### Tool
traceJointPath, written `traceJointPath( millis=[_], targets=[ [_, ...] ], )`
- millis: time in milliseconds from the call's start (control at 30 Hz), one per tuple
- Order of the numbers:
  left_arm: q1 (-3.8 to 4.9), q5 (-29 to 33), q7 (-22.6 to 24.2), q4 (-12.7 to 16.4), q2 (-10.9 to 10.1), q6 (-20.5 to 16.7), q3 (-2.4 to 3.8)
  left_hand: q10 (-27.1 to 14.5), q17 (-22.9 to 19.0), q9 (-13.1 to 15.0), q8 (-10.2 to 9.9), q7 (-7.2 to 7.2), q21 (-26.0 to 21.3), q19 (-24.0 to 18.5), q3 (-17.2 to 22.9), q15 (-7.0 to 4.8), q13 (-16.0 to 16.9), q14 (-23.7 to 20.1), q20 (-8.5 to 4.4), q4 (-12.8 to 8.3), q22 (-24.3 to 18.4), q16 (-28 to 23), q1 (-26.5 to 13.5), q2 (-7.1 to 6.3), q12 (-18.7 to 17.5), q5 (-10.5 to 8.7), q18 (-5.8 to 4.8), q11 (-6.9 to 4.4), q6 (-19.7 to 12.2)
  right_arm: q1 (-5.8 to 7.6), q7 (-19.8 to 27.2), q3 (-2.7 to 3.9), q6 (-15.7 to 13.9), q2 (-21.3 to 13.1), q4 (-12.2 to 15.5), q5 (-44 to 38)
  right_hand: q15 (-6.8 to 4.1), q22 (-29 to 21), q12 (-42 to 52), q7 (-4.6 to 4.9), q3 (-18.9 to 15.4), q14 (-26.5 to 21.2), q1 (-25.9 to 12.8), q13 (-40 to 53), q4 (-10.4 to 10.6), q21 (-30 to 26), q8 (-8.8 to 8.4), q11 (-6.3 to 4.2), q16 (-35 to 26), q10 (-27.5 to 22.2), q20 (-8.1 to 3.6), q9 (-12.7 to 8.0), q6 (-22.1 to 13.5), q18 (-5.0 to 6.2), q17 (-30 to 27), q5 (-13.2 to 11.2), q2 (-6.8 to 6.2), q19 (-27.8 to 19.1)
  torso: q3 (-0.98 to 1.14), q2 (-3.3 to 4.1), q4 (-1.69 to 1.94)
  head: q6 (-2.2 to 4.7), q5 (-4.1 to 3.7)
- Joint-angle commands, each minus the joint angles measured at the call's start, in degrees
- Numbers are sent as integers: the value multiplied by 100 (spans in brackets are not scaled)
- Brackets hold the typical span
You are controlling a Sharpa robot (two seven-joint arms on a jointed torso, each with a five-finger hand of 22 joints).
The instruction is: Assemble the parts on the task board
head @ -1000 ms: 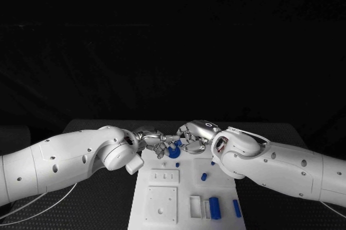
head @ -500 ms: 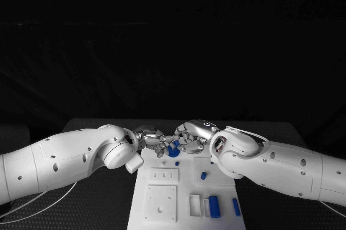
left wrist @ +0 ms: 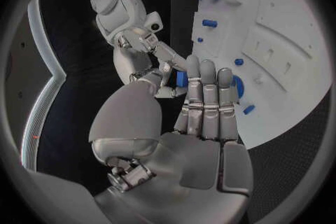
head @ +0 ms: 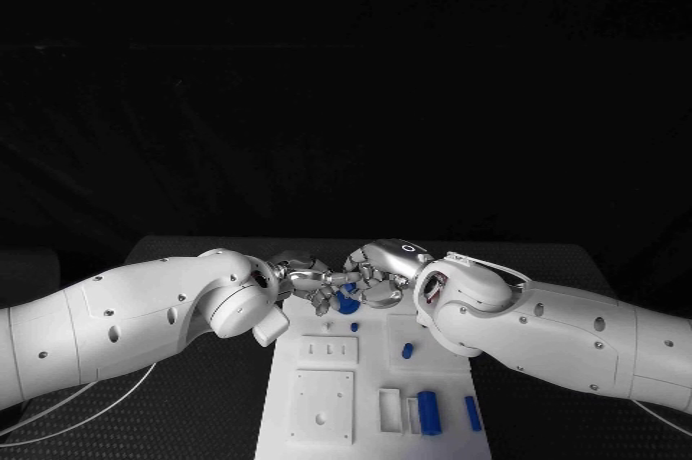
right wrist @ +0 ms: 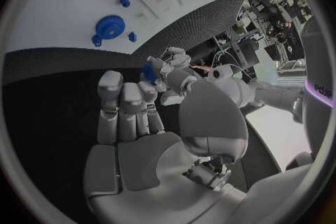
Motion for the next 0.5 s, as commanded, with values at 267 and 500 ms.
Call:
traceJointPath(
  millis=[267,500],
  targets=[
    [17,162,135,13,8,-86,11,-42,-65,-24,-29,-26,43,-58,-214,7,27,-52,-196,-12,38,45,327,248,-12,-10,45,4,78,-7,27,-11,168,52,-9,26,-21,73,23,-36,36,2,-19,-7,-7,20,15,-80,-14,-88,2,-5,906,302,7,-25,-24,28,5,0,-5,-6,-9],
    [17,277,181,6,16,-120,11,-43,-112,-46,-33,-32,48,-77,-347,7,39,-61,-197,-40,30,71,611,468,-28,-1,41,-2,119,-14,39,-27,195,61,8,67,-20,73,22,-36,40,2,-21,-7,-7,19,14,-80,-15,-88,2,-5,905,302,7,-25,-23,28,5,3,-3,-7,-8]
  ],
)
